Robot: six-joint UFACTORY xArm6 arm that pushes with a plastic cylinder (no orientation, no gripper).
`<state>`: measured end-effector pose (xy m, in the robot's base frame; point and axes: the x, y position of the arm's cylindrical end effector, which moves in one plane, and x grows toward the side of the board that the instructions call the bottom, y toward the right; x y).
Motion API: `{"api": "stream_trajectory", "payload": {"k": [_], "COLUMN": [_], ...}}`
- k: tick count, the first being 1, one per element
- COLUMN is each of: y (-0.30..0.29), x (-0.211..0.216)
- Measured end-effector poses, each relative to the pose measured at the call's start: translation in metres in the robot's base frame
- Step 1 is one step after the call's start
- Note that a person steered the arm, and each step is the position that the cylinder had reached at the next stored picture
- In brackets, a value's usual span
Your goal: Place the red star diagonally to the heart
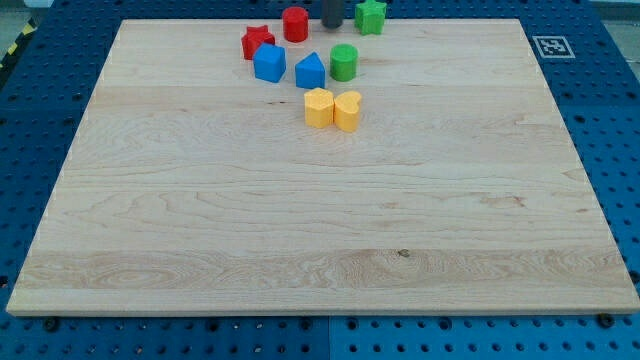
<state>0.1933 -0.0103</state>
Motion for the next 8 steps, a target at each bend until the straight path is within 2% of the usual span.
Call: {"api": "stream_trajectory", "payload": {"k": [1,2,4,5,7,8], "y": [-0.073,-0.116,-0.070,-0.058,-0.096,-0.102], "x": [0.000,0.020,0.103,0.126,0.097,0.140]}}
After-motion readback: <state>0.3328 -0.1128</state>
